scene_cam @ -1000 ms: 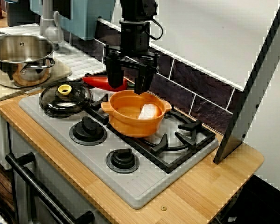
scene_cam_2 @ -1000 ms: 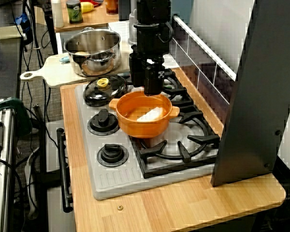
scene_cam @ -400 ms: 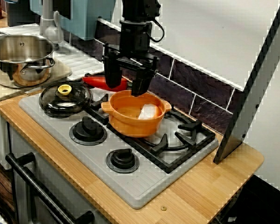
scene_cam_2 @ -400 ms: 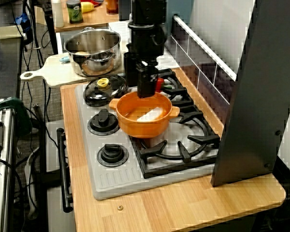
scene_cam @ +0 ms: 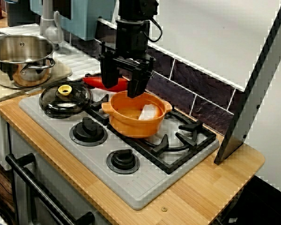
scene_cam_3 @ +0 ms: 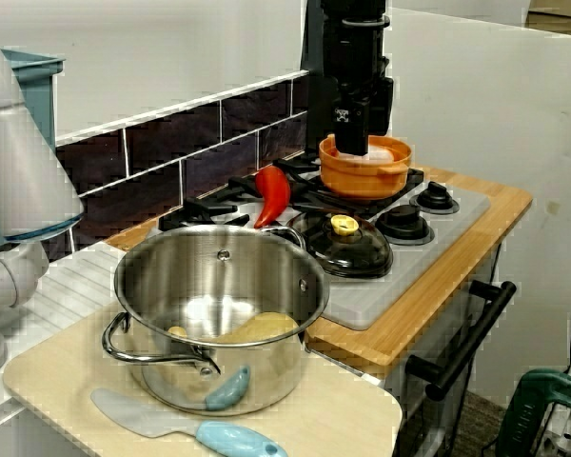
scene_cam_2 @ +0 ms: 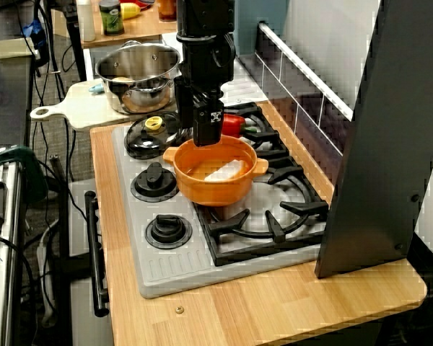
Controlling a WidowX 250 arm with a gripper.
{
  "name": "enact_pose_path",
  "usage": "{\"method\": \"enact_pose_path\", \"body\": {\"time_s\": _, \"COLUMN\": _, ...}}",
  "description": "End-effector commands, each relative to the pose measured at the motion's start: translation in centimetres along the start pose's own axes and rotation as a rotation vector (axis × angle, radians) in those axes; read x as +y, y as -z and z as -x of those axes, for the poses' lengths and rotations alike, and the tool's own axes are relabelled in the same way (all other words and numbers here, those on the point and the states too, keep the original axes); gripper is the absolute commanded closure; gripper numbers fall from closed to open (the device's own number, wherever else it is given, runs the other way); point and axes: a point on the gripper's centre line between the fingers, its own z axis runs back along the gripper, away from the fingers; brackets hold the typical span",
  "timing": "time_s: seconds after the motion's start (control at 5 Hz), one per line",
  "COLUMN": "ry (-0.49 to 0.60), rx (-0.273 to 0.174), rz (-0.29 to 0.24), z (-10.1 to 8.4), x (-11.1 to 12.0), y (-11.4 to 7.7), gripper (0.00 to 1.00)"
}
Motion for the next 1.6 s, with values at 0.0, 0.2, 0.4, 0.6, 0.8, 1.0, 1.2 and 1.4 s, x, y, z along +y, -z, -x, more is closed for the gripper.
{"method": "enact_pose_path", "body": {"time_s": 0.0, "ry": -0.039, "rx": -0.028, "rz": -0.009, "z": -1.6, "x": 1.4, "y": -1.2, "gripper": 0.0}}
{"method": "enact_pose_path", "body": {"time_s": 0.2, "ry": -0.051, "rx": -0.014, "rz": -0.026, "z": -2.1, "x": 1.0, "y": -0.7, "gripper": 0.0}}
{"method": "enact_pose_path", "body": {"time_s": 0.4, "ry": -0.072, "rx": 0.018, "rz": -0.066, "z": -3.0, "x": 0.4, "y": 0.2, "gripper": 0.0}}
{"method": "enact_pose_path", "body": {"time_s": 0.6, "ry": -0.069, "rx": 0.027, "rz": -0.069, "z": -3.2, "x": 0.3, "y": 0.5, "gripper": 0.0}}
{"method": "enact_pose_path", "body": {"time_s": 0.8, "ry": -0.052, "rx": 0.026, "rz": -0.069, "z": -2.6, "x": 0.1, "y": 0.5, "gripper": 0.0}}
{"method": "enact_pose_path", "body": {"time_s": 1.0, "ry": -0.046, "rx": 0.018, "rz": -0.063, "z": -2.5, "x": 0.1, "y": 0.3, "gripper": 0.0}}
{"method": "enact_pose_path", "body": {"time_s": 1.2, "ry": -0.045, "rx": 0.019, "rz": -0.058, "z": -2.5, "x": 0.2, "y": 0.2, "gripper": 0.0}}
{"method": "enact_pose_path", "body": {"time_s": 1.4, "ry": -0.042, "rx": 0.02, "rz": -0.052, "z": -2.3, "x": 0.4, "y": 0.1, "gripper": 0.0}}
